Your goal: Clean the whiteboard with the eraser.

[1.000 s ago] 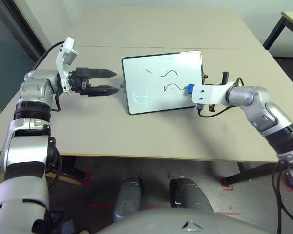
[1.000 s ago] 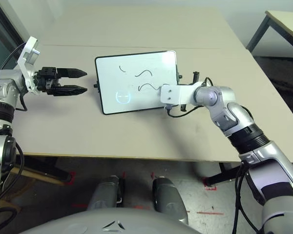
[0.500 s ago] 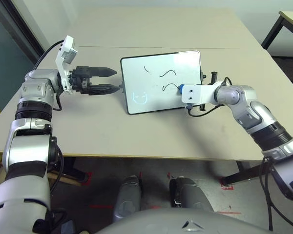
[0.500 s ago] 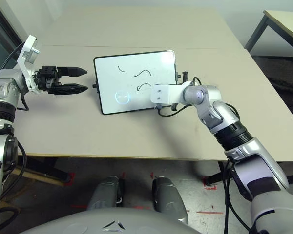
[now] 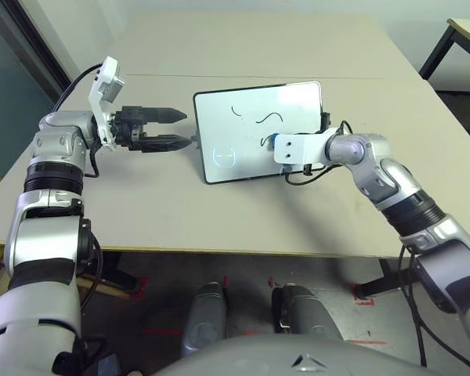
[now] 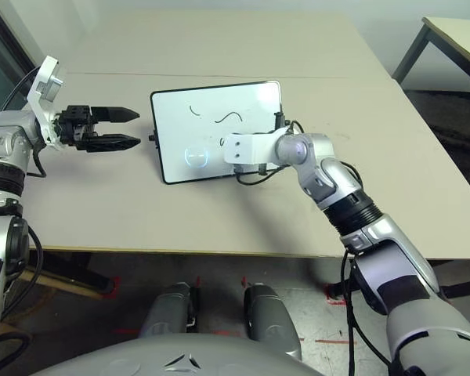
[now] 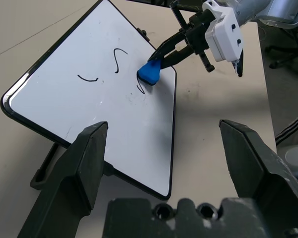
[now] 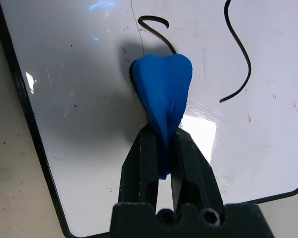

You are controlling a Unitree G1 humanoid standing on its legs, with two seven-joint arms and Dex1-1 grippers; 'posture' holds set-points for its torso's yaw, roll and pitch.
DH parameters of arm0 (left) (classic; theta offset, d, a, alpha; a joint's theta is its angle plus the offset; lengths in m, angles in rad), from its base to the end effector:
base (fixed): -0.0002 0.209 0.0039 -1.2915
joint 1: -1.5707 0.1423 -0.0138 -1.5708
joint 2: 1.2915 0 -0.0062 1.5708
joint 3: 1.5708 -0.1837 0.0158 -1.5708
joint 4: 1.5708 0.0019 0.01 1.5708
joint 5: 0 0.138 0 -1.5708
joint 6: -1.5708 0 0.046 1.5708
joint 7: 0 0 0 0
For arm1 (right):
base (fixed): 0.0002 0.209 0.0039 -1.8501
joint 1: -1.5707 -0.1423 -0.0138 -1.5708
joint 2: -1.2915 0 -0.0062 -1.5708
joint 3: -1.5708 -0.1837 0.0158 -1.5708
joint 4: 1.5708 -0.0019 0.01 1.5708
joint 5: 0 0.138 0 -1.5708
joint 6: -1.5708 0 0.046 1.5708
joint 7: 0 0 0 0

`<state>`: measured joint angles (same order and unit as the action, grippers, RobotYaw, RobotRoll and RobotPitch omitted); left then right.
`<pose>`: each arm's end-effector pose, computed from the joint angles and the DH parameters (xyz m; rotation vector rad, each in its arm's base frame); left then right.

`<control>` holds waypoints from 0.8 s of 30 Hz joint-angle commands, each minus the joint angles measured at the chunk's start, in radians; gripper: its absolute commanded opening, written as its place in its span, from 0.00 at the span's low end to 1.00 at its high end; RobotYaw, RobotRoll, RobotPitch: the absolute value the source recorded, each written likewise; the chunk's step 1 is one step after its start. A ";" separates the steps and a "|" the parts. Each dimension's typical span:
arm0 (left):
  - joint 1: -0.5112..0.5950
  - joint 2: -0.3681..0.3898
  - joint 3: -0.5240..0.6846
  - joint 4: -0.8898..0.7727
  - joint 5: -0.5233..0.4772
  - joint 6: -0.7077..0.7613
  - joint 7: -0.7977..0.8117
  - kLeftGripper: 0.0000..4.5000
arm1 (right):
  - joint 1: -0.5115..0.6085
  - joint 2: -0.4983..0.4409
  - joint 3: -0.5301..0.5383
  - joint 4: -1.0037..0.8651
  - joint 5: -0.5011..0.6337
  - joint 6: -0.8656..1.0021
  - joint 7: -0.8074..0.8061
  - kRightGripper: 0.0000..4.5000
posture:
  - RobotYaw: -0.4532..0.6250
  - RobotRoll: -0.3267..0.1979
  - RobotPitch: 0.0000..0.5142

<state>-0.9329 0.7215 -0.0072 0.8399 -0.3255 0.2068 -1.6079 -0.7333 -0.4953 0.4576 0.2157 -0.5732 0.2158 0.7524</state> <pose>0.3289 0.3011 0.2052 0.1398 0.1728 -1.2835 0.3102 -0.1412 0.1665 -1.3161 0.1422 0.7637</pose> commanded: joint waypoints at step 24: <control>-0.041 -0.015 0.006 0.018 0.022 -0.010 -0.006 1.00 | 0.051 -0.135 -0.052 0.022 0.007 0.013 0.010 0.03 | 0.53 0.62 0.10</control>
<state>-0.9627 0.7095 -0.0060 0.8425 -0.3148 0.2018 -1.6079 -0.6695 -0.6436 0.4150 0.2270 -0.5700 0.2182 0.7596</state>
